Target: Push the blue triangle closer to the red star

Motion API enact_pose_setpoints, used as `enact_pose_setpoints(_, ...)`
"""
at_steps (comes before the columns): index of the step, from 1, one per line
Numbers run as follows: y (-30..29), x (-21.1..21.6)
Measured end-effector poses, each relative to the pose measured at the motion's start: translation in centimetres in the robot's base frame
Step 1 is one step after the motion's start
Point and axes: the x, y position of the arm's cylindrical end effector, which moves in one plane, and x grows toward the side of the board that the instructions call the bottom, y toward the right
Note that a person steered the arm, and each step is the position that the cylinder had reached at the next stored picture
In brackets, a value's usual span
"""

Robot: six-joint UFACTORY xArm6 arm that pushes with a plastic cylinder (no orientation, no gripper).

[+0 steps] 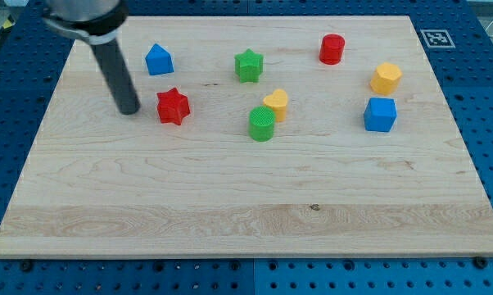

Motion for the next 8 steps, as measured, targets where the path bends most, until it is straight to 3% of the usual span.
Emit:
enact_pose_setpoints(2,9.9,0.0)
enact_pose_setpoints(3,10.1,0.4)
enact_pose_setpoints(5,-1.5,-0.9)
enact_pose_setpoints(6,-7.8,-5.2)
enact_pose_setpoints(8,-8.4,-10.9)
